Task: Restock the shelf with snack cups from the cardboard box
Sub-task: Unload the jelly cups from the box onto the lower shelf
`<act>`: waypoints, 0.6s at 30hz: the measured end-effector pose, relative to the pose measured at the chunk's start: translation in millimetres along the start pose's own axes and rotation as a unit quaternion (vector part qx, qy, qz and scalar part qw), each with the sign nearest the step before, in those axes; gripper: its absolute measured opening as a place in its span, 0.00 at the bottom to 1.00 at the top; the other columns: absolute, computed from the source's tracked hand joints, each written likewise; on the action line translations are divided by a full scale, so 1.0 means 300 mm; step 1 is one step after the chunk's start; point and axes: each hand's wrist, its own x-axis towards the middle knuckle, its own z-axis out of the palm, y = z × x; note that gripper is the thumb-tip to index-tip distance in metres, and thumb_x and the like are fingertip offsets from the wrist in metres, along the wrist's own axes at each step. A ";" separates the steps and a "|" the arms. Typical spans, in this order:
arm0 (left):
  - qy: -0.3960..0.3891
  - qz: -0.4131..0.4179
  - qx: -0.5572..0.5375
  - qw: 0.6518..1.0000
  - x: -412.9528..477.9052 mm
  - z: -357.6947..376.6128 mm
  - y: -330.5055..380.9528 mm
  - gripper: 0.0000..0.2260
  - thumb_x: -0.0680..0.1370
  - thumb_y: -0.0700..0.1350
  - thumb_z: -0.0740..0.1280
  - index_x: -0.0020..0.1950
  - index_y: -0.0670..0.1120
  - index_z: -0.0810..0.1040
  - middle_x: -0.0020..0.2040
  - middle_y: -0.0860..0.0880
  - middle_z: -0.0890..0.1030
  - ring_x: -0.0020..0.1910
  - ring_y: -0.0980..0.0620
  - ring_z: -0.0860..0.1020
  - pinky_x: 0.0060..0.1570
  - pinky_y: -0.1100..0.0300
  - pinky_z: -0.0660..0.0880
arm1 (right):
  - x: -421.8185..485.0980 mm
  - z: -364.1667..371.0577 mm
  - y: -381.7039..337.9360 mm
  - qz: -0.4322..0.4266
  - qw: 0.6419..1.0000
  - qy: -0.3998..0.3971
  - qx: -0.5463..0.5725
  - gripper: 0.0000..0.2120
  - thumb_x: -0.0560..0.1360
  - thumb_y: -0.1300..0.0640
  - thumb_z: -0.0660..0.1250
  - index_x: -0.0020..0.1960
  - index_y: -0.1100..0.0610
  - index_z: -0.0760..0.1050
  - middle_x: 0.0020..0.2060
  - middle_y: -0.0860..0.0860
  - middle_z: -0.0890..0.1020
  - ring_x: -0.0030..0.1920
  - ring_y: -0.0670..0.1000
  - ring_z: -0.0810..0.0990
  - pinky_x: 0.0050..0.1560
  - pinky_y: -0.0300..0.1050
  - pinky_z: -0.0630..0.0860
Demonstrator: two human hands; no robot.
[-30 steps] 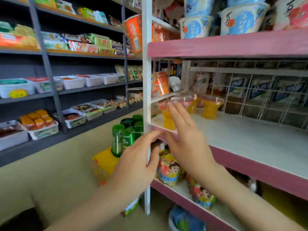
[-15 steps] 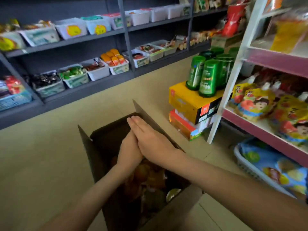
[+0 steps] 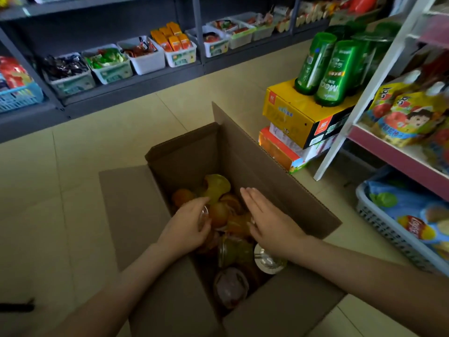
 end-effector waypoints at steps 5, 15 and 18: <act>-0.076 0.056 0.134 0.987 0.062 0.100 0.065 0.35 0.75 0.53 0.65 0.77 0.47 0.53 0.76 0.46 0.59 0.74 0.48 0.58 0.73 0.53 0.54 | 0.004 0.116 0.048 0.002 0.998 -0.029 -0.053 0.37 0.80 0.55 0.57 0.76 0.55 0.34 0.77 0.51 0.43 0.76 0.49 0.40 0.75 0.43 0.41; -0.181 0.036 0.246 0.952 0.121 0.229 0.092 0.35 0.80 0.52 0.58 0.77 0.41 0.39 0.78 0.45 0.43 0.77 0.50 0.43 0.73 0.54 0.39 | 0.179 0.288 0.184 0.067 0.944 -0.237 -0.219 0.46 0.75 0.54 0.68 0.76 0.62 0.37 0.77 0.58 0.45 0.76 0.55 0.45 0.74 0.47 0.48; -0.173 0.036 0.240 0.955 0.129 0.233 0.089 0.32 0.81 0.43 0.58 0.76 0.40 0.41 0.78 0.43 0.45 0.77 0.49 0.45 0.73 0.57 0.40 | 0.217 0.300 0.184 0.025 0.924 -0.235 -0.302 0.43 0.76 0.49 0.65 0.76 0.63 0.41 0.76 0.58 0.49 0.76 0.56 0.48 0.74 0.48 0.48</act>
